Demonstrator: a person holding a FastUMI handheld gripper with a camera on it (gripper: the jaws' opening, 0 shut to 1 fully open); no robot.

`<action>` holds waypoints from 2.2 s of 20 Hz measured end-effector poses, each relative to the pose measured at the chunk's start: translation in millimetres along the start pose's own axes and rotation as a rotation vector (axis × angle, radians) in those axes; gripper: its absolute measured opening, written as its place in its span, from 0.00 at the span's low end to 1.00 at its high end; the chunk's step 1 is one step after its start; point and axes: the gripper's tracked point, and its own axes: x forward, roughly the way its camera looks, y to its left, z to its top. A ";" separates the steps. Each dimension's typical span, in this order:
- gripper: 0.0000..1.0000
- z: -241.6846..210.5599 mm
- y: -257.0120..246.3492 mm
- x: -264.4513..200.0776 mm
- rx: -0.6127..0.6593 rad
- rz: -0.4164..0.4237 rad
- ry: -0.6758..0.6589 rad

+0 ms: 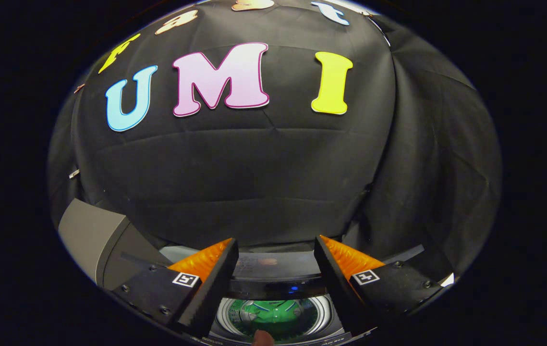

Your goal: Put the clothes into the washing machine and then close the washing machine lid.

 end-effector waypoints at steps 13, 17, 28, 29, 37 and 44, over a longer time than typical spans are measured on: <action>1.00 -24.3 -0.7 -27.5 0.024 0.000 -0.052; 0.99 -59.8 5.1 -26.5 0.022 0.012 0.021; 0.99 -182.4 -11.0 -42.6 0.040 -0.007 0.220; 0.99 -188.6 -11.9 -43.8 0.032 -0.005 0.231; 0.99 -195.4 -7.9 -70.1 0.036 0.025 0.248; 0.99 -77.8 -7.1 -145.6 0.023 0.068 -0.039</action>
